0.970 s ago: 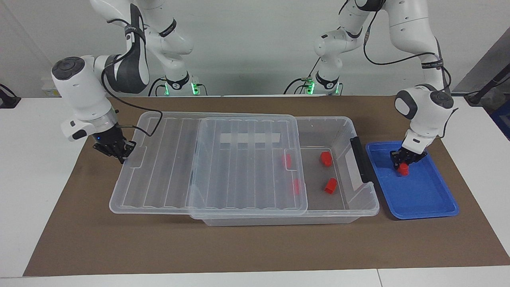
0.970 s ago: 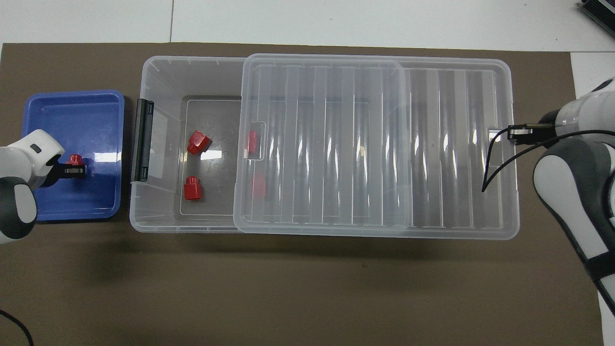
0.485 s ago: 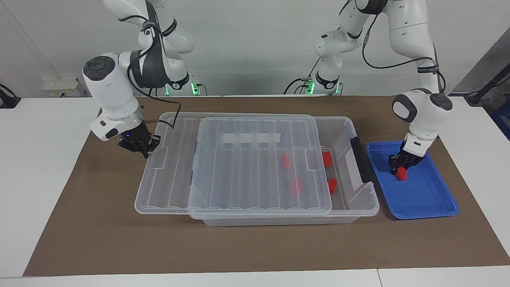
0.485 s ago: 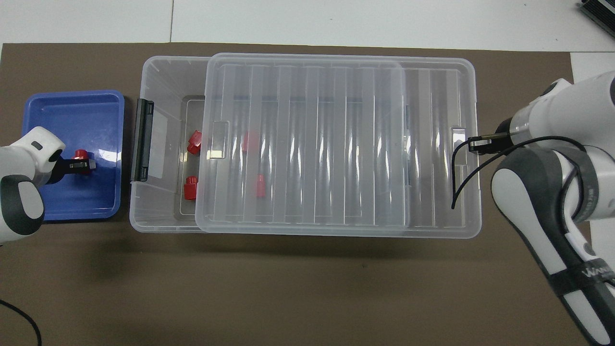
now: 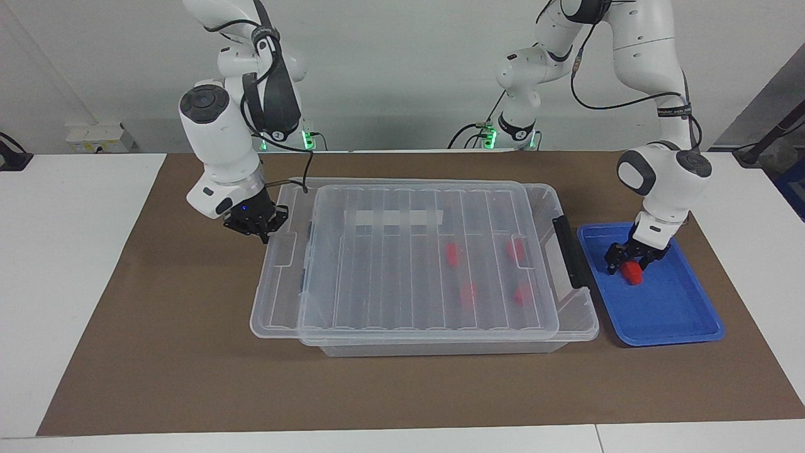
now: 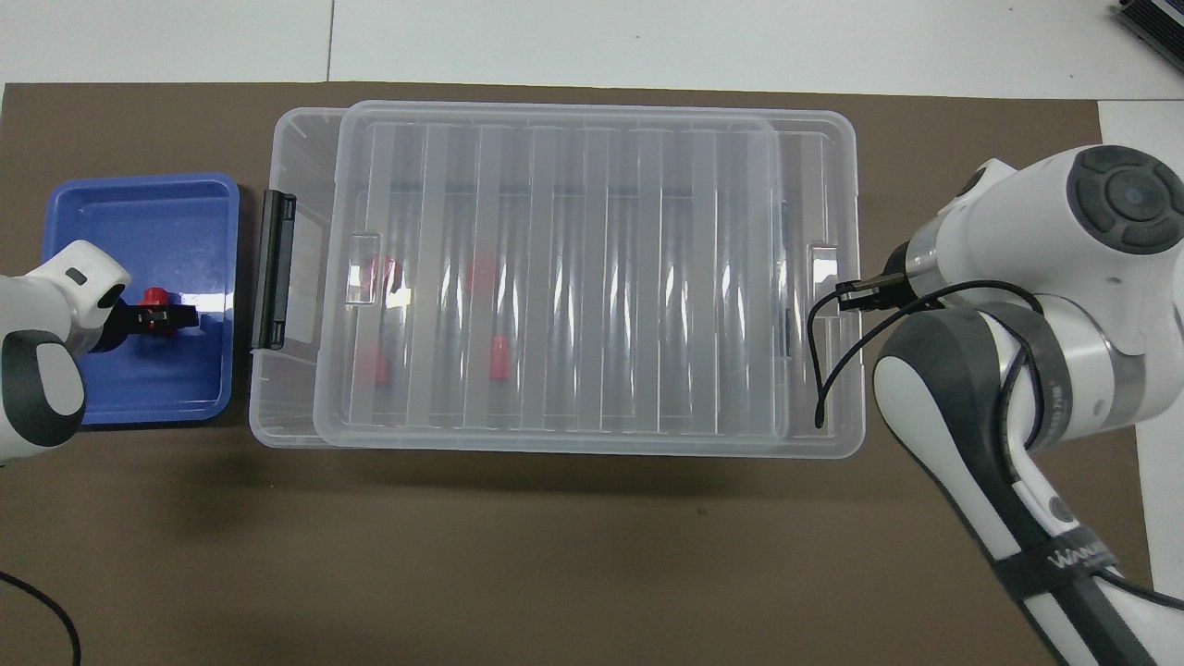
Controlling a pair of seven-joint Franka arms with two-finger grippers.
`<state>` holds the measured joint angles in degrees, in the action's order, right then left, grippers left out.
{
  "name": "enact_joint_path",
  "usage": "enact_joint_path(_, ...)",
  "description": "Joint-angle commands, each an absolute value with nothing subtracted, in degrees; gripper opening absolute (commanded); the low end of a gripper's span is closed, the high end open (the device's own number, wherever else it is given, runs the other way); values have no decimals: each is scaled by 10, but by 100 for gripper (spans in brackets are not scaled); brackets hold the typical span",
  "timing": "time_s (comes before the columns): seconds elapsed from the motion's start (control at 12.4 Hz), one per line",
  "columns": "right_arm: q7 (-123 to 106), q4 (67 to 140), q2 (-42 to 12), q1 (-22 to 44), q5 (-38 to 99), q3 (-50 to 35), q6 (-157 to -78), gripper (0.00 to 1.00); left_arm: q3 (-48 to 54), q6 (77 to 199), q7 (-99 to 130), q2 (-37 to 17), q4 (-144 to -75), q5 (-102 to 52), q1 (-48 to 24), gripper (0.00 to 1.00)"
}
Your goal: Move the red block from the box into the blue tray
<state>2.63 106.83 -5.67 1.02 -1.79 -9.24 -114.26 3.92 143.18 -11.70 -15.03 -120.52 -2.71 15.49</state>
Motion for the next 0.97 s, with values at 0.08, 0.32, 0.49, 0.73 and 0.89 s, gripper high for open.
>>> enact_joint_path(0.08, 21, 1077, -41, 22, 22, -95, -1131, 0, 34, 1130, -119, -92, -1054, -3, 153, 86)
enact_joint_path(0.32, 20, 1077, -41, 23, 23, -96, -1131, 0, 38, 1032, -120, -1, -1050, 11, 146, 86)
enact_joint_path(0.49, 20, 1077, -41, 32, 25, -96, -1131, 0, 48, 986, -115, 46, -1044, 11, 142, 86)
enact_joint_path(0.73, 19, 1077, -41, 34, 25, -103, -1133, 0, 89, 864, -54, 41, -935, 8, 120, 92)
enact_joint_path(0.89, 18, 1077, -41, 34, 25, -103, -1134, 0, 119, 889, -10, 47, -953, 9, 70, 100)
